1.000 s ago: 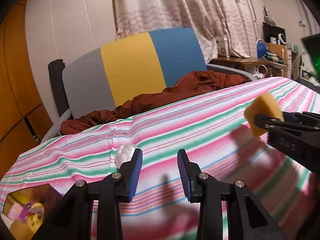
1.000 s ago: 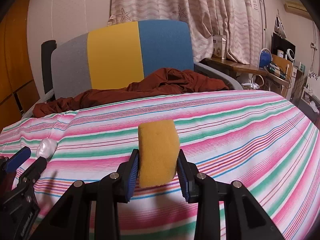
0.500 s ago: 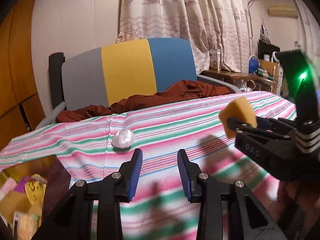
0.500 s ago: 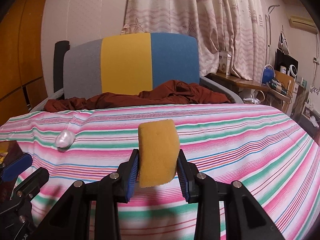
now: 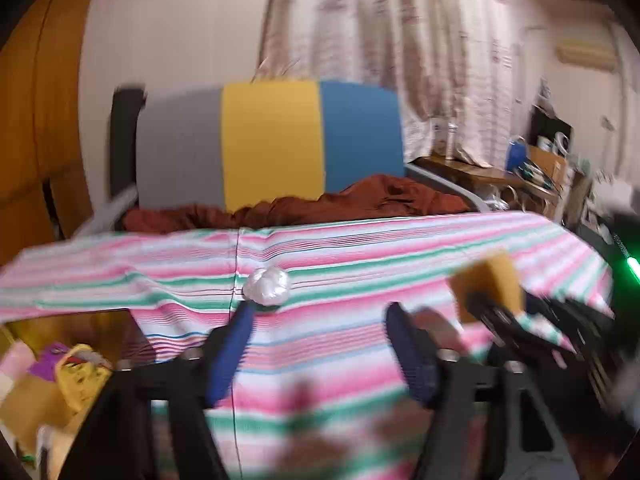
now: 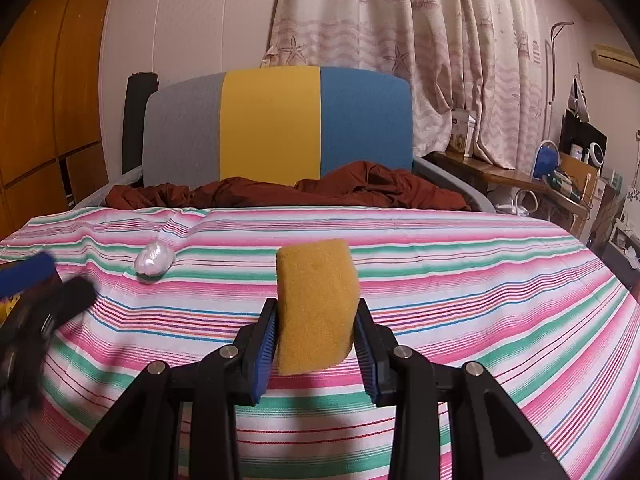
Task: Organize objects
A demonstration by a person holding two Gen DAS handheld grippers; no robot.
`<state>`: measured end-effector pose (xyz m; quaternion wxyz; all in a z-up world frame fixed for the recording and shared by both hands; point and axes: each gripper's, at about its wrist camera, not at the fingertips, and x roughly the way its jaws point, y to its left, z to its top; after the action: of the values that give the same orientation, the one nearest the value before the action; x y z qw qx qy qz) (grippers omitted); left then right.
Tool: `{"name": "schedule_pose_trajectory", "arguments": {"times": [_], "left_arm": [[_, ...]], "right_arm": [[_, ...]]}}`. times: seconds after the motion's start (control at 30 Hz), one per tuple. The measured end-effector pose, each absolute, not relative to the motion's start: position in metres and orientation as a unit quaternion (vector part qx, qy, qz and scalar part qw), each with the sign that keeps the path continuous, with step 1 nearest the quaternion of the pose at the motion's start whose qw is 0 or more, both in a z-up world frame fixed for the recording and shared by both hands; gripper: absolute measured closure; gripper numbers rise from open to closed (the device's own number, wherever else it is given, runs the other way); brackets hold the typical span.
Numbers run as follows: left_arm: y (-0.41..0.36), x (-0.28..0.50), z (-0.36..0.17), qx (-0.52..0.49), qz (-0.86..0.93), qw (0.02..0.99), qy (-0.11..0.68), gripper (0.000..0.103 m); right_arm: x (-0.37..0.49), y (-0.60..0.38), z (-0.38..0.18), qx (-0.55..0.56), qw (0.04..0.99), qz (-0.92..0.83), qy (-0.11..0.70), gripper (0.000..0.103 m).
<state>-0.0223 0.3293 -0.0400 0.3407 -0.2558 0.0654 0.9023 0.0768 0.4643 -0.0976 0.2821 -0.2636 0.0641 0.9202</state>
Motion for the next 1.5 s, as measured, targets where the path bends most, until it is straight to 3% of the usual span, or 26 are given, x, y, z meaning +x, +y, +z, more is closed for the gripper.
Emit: {"name": "schedule_pose_trajectory", "arguments": {"times": [0.17,0.3,0.37,0.4,0.43,0.47,0.6,1.13,1.5], "left_arm": [[0.35,-0.1,-0.057,-0.34,0.898,0.278,0.035,0.031],[0.368,-0.137,-0.077,-0.374,0.891,0.253,0.058,0.032],[0.378,-0.145,-0.085,-0.38,0.886,0.253,0.075,0.038],[0.383,-0.149,-0.089,-0.384,0.884,0.255,0.082,0.043],[0.386,-0.152,-0.094,-0.394,0.879,0.255,0.084,0.055],[0.386,-0.156,-0.098,-0.407,0.874,0.256,0.077,0.059],[0.383,-0.155,-0.099,-0.4,0.877,0.262,0.054,0.064],[0.32,-0.051,-0.081,-0.35,0.884,0.308,-0.021,0.064],[0.275,0.026,-0.061,-0.296,0.891,0.345,0.01,0.064]], "right_arm": [[0.078,0.47,-0.1,-0.266,0.279,0.919,0.082,0.067],[0.082,0.475,-0.102,-0.263,0.277,0.919,0.096,0.067],[0.082,0.476,-0.102,-0.264,0.275,0.919,0.101,0.067],[0.082,0.477,-0.102,-0.265,0.275,0.919,0.103,0.067],[0.082,0.477,-0.103,-0.266,0.274,0.918,0.104,0.067],[0.082,0.478,-0.103,-0.267,0.273,0.918,0.107,0.067],[0.082,0.479,-0.104,-0.268,0.273,0.917,0.11,0.067],[0.079,0.469,-0.099,-0.259,0.287,0.919,0.082,0.067],[0.078,0.45,-0.095,-0.255,0.287,0.923,0.042,0.067]]}}
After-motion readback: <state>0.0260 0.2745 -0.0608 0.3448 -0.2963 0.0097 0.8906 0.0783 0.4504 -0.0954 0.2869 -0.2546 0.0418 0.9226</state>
